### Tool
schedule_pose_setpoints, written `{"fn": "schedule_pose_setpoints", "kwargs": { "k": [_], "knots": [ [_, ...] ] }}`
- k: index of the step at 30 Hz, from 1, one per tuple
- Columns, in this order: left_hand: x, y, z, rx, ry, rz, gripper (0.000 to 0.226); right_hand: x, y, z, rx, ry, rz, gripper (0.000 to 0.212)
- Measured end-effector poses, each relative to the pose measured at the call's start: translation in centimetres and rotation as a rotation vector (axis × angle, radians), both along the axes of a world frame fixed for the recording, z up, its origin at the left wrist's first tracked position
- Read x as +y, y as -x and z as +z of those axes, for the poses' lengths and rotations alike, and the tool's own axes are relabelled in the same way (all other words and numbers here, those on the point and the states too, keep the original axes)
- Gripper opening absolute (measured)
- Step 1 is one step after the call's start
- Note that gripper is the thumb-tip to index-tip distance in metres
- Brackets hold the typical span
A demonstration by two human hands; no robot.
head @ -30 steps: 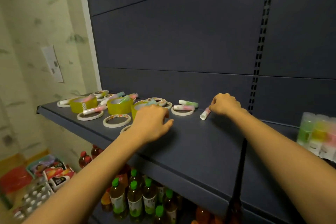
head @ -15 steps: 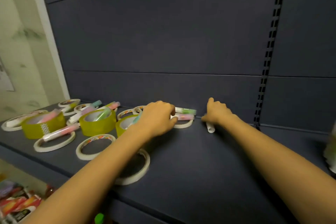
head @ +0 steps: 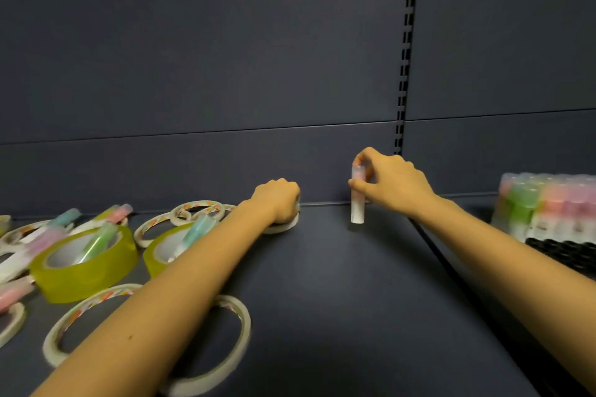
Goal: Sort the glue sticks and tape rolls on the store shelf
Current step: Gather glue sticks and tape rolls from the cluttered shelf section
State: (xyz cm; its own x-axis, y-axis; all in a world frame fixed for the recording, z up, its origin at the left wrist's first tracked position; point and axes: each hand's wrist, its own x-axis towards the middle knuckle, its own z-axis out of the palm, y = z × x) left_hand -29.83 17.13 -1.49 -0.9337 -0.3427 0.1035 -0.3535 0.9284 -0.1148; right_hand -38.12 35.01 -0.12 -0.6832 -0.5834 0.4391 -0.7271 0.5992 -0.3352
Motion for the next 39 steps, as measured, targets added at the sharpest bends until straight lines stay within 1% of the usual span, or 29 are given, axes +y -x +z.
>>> {"fn": "schedule_pose_setpoints", "kwargs": {
  "k": [4, 7, 9, 11, 15, 19, 22, 26, 32, 39],
  "knots": [
    [0.4, 0.1, 0.1, -0.003, 0.069, -0.031, 0.024, 2.7, -0.6, 0.0, 0.013, 0.017, -0.059, 0.03],
    [1.2, -0.2, 1.5, 0.091, 0.062, -0.086, 0.023, 5.0, -1.1, 0.3, -0.004, 0.061, -0.095, 0.03],
    [2.0, -0.4, 2.7, 0.223, -0.008, -0.141, 0.024, 6.9, -1.5, 0.8, -0.022, 0.109, -0.099, 0.031],
    [3.2, -0.7, 3.9, 0.355, -0.085, -0.214, 0.025, 8.9, -1.9, 1.3, 0.003, 0.151, -0.107, 0.032],
    [7.4, -0.7, 5.7, 0.536, -0.248, -0.431, 0.025, 12.9, -2.0, 2.7, 0.033, 0.23, -0.14, 0.033],
    [12.8, 0.2, 6.2, 0.617, -0.387, -0.586, 0.021, 17.0, -1.0, 3.5, 0.049, 0.295, -0.177, 0.028],
    [16.7, 1.3, 5.8, 0.634, -0.495, -0.647, 0.015, 19.8, 0.0, 3.5, 0.052, 0.276, -0.195, 0.028],
    [21.0, 3.1, 4.6, 0.634, -0.541, -0.671, 0.014, 22.8, 1.4, 2.8, 0.056, 0.257, -0.213, 0.029],
    [25.1, 5.4, 2.6, 0.671, -0.569, -0.617, 0.012, 25.0, 3.6, 0.9, 0.042, 0.232, -0.18, 0.026],
    [27.3, 6.8, 0.9, 0.688, -0.519, -0.53, 0.016, 25.6, 5.3, -0.8, 0.008, 0.184, -0.105, 0.028]
  ]
}}
